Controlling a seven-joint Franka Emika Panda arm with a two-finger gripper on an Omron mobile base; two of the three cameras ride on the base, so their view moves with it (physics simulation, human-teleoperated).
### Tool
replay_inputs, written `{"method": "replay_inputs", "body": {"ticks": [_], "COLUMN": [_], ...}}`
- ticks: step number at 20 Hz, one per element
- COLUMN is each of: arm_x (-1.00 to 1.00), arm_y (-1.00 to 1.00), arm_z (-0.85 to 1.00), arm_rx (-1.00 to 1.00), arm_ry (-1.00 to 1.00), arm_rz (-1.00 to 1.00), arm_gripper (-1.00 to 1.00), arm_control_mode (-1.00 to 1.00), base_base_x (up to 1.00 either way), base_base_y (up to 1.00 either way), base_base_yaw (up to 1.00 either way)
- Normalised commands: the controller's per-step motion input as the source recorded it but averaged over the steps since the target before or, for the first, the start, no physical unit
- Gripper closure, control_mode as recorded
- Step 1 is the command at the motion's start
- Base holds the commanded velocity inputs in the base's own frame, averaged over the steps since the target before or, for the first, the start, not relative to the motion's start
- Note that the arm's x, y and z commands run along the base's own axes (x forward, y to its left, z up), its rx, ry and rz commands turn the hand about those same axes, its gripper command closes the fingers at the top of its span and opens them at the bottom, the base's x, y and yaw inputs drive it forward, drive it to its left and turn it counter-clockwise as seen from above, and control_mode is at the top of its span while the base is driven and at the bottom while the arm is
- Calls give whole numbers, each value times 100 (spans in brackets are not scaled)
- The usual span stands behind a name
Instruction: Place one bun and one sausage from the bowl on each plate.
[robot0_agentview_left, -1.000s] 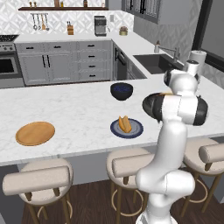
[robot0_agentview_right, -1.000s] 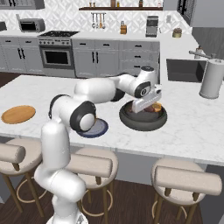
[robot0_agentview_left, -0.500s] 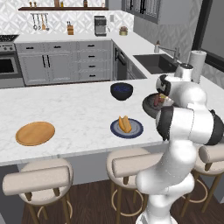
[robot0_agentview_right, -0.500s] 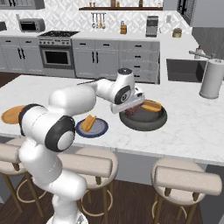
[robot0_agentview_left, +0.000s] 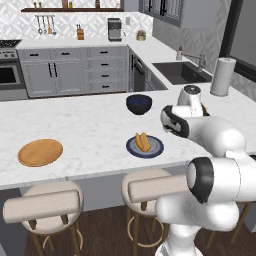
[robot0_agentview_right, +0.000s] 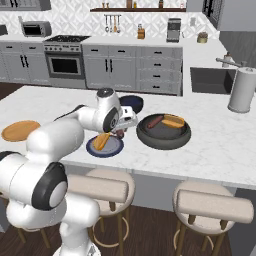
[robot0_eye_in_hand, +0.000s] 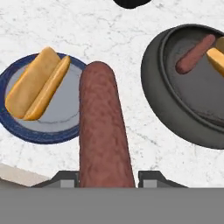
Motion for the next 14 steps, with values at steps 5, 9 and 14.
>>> {"method": "replay_inputs", "body": {"ticks": [5, 9, 14], "arm_x": [0, 0, -2], "arm_y": [84, 23, -3], "arm_z": [-1, -1, -11], "arm_rx": [11, 16, 17], "arm_ry": [0, 0, 4], "arm_rz": [-31, -22, 0], "arm_gripper": [100, 100, 100], "arm_control_mode": [-100, -100, -100], "base_base_x": [0, 0, 0], "base_base_y": [0, 0, 0], "base_base_yaw": [0, 0, 0]}}
